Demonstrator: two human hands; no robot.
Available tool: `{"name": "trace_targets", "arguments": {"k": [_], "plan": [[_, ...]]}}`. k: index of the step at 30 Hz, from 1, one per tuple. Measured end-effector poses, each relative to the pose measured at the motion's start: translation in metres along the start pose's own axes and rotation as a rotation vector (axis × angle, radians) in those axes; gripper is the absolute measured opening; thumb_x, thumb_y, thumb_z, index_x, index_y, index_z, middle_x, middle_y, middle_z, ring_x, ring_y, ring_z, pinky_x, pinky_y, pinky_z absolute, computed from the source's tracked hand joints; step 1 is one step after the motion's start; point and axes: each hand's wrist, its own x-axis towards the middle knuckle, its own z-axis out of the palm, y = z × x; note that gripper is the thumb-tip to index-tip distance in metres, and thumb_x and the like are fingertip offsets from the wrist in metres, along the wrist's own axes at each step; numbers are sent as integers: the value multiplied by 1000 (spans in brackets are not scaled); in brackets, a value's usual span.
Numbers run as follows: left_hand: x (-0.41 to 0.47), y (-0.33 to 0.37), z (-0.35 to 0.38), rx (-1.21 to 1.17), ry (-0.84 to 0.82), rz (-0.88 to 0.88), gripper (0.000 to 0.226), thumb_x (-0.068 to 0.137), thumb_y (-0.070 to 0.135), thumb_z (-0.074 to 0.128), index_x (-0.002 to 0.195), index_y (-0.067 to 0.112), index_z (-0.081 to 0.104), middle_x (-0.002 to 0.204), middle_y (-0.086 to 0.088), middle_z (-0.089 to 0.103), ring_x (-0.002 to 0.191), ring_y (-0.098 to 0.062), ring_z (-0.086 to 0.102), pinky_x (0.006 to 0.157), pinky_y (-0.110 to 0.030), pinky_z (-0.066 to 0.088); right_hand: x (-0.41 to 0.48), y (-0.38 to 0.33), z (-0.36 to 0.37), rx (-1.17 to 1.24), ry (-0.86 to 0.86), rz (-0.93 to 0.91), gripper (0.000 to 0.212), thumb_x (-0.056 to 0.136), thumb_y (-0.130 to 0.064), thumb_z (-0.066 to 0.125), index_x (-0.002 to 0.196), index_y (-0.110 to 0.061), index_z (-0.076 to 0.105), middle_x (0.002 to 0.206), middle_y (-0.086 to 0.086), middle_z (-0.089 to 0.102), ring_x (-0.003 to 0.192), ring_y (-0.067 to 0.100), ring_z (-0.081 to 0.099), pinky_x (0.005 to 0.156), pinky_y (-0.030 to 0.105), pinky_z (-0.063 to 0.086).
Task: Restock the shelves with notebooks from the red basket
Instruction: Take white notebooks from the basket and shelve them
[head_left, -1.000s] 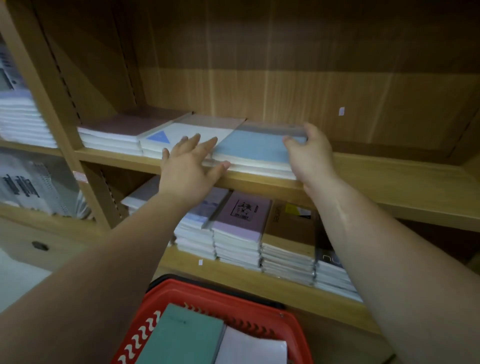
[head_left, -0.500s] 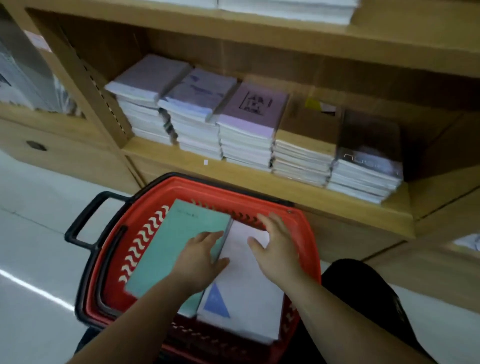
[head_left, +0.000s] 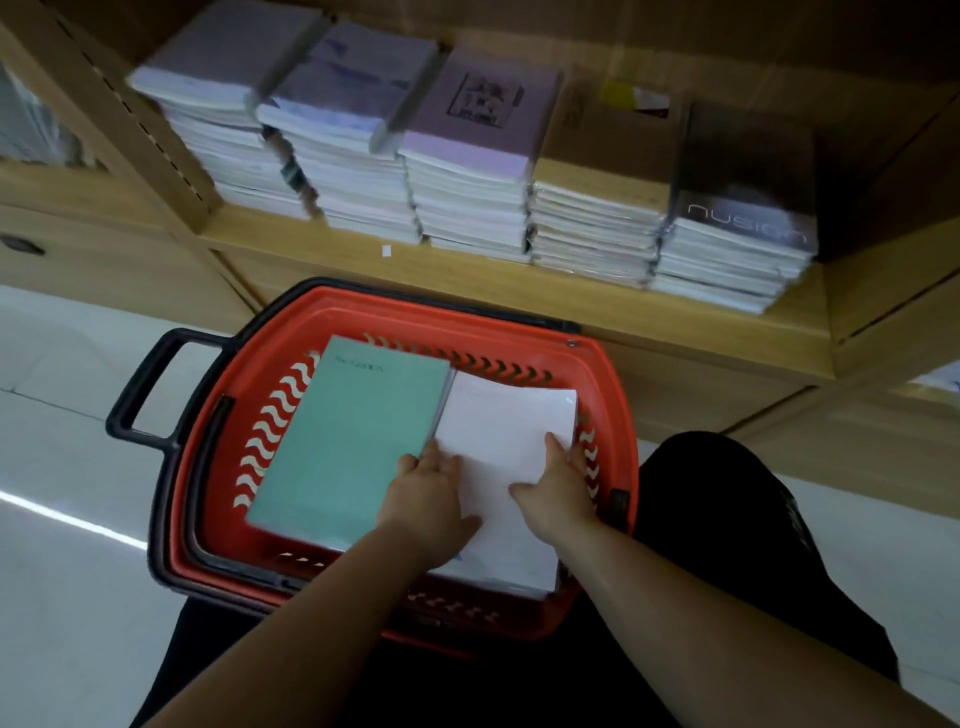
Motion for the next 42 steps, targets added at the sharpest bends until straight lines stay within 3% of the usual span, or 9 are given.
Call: {"name": "trace_targets", "arguments": {"k": [7, 15, 19, 27, 31, 34, 36, 39, 42], "plan": [[8, 11, -3, -51, -54, -131, 110, 84, 68, 63, 162, 20, 2, 166, -21, 8, 149, -40, 17, 118, -47, 28, 4, 5, 3, 112, 17, 17, 87, 91, -27, 67, 162, -25, 17, 167, 9, 13, 150, 30, 26, 112, 36, 39], [15, 9, -13, -436, 89, -190, 84, 87, 49, 71, 157, 27, 30, 138, -13, 53, 129, -34, 49, 111, -38, 38, 5, 9, 2, 224, 36, 29, 84, 92, -23, 67, 161, -25, 20, 167, 6, 15, 150, 28, 25, 111, 33, 38], [21, -1, -10, -585, 101, -233, 92, 63, 73, 59, 146, 37, 41, 122, -3, 66, 113, -31, 63, 98, -46, 53, 5, 8, -2, 336, 58, 49, 79, 93, -20, 67, 160, -20, 25, 165, 4, 24, 146, 26, 35, 96, 25, 38], [16, 17, -12, -582, 70, -300, 89, 87, 57, 65, 160, 29, 23, 143, -13, 50, 131, -36, 46, 111, -45, 40, -4, -16, -12, 442, 88, 4, 69, 95, -21, 64, 157, -20, 34, 160, 5, 31, 139, 27, 43, 104, 36, 46], [14, 22, 0, -784, 87, -263, 91, 85, 52, 70, 159, 36, 19, 147, -9, 40, 135, -32, 44, 109, -47, 44, -15, -25, -27, 424, 70, -110, 69, 98, -6, 50, 156, -38, 31, 124, -2, 56, 86, 21, 66, 69, 34, 57], [15, 19, -1, -936, 111, -261, 96, 74, 54, 74, 157, 35, 30, 134, -7, 53, 117, -26, 58, 102, -46, 51, -26, -29, -40, 407, 31, -145, 72, 97, 1, 44, 153, -42, 37, 85, -1, 63, 48, 10, 49, 45, 25, 41], [10, 16, -4, -1073, 140, -246, 83, 80, 45, 77, 153, 33, 39, 120, -3, 60, 102, -18, 63, 95, -37, 53, -38, -34, -47, 401, 57, -245, 69, 96, 2, 46, 150, -42, 44, 97, -5, 67, 51, 15, 54, 51, 33, 48], [-5, 7, -12, -1206, 164, -157, 65, 92, 33, 73, 149, 37, 42, 103, 3, 63, 93, -13, 64, 89, -31, 52, -56, -48, -56, 436, 66, -378, 66, 96, 6, 49, 147, -36, 49, 114, -32, 62, 98, 25, 57, 81, 37, 51], [-18, -17, -25, -1327, 183, -117, 66, 93, 30, 72, 147, 51, 39, 125, 4, 62, 110, -18, 64, 98, -39, 55, -59, -61, -54, 512, 69, -436, 65, 97, 4, 51, 143, -41, 52, 127, -32, 62, 68, 11, 62, 57, 23, 48]]}}
